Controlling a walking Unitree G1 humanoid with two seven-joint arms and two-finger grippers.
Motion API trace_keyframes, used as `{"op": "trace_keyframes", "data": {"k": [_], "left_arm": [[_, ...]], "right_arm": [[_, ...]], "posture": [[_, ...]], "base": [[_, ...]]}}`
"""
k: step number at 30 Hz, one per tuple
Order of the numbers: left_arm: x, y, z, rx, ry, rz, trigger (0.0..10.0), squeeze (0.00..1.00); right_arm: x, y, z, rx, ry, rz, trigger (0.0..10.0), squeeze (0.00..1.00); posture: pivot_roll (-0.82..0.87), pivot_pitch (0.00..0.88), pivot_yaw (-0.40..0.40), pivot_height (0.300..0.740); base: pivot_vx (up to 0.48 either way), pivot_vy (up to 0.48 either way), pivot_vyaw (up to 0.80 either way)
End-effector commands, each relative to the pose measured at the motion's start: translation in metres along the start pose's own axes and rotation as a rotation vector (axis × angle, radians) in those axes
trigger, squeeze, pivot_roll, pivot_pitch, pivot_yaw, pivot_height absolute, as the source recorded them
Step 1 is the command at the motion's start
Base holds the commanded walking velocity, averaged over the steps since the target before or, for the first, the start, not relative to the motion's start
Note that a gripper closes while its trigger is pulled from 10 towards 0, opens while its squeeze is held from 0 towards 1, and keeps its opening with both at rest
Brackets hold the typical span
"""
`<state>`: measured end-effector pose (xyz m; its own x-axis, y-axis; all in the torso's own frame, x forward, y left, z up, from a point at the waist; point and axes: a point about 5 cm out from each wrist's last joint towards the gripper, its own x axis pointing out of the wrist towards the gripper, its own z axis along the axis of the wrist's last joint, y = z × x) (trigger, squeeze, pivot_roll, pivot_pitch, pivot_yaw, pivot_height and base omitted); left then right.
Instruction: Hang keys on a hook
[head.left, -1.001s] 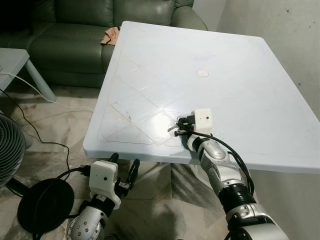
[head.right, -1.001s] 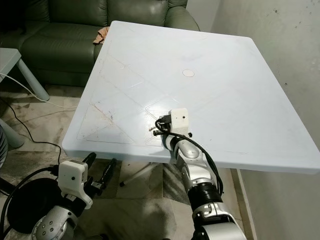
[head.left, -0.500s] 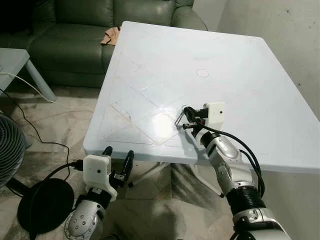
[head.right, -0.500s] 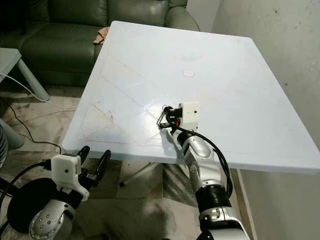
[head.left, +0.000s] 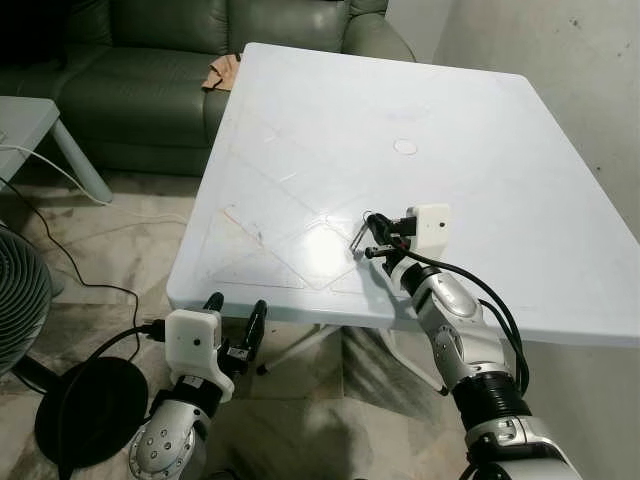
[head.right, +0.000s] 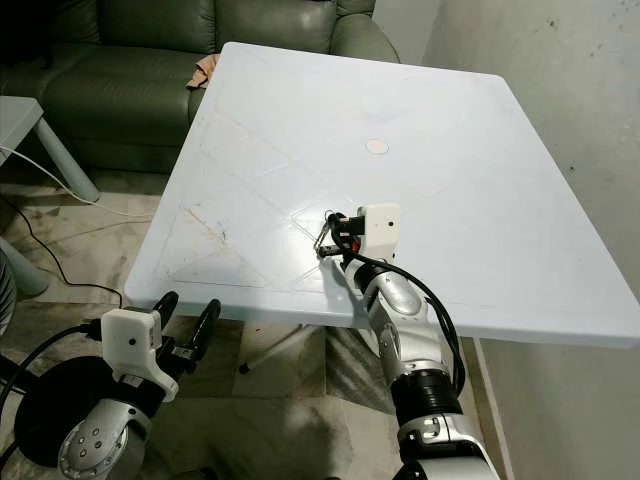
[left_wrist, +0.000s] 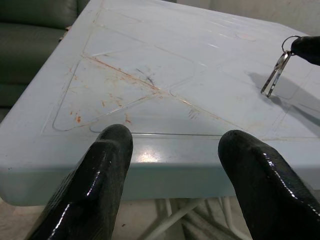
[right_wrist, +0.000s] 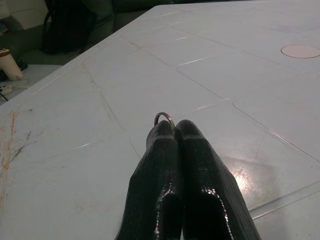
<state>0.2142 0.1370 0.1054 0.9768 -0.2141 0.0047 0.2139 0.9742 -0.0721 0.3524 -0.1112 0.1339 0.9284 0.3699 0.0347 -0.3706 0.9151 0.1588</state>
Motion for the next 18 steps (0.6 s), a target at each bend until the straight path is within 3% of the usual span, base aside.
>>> {"op": "trace_keyframes", "data": {"k": [1,10,11,12,13,18], "left_arm": [[-0.002,0.000,-0.003,-0.004,0.020,0.001,10.0,0.00],[-0.001,0.000,-0.003,-0.005,0.020,0.002,10.0,0.00],[0.012,0.025,0.014,-0.012,-0.049,0.091,10.0,0.00],[0.025,0.054,0.039,-0.034,-0.144,0.198,10.0,0.00],[0.027,0.060,0.044,-0.040,-0.164,0.219,10.0,0.00],[0.026,0.059,0.043,-0.042,-0.164,0.217,10.0,0.00]], "right_arm": [[-0.002,-0.003,0.004,-0.004,-0.022,-0.004,0.0,0.00],[-0.003,-0.004,0.004,-0.001,-0.024,0.001,0.0,0.00],[-0.014,-0.012,0.015,-0.028,-0.091,0.000,10.0,0.00],[-0.029,-0.021,0.028,-0.070,-0.169,0.006,10.0,0.00],[-0.032,-0.022,0.030,-0.080,-0.182,0.009,10.0,0.00],[-0.032,-0.022,0.030,-0.086,-0.178,0.013,10.0,0.00]], "posture": [[-0.01,0.116,-0.086,0.732],[-0.01,0.116,-0.086,0.732],[-0.03,0.032,-0.070,0.732],[-0.03,0.033,-0.072,0.732],[-0.03,0.033,-0.073,0.732],[-0.03,0.034,-0.075,0.732]], "base": [[0.000,0.000,0.00],[0.000,0.000,0.00],[0.000,0.000,0.00],[0.000,0.000,0.00],[0.000,0.000,0.00],[0.000,0.000,0.00]]}}
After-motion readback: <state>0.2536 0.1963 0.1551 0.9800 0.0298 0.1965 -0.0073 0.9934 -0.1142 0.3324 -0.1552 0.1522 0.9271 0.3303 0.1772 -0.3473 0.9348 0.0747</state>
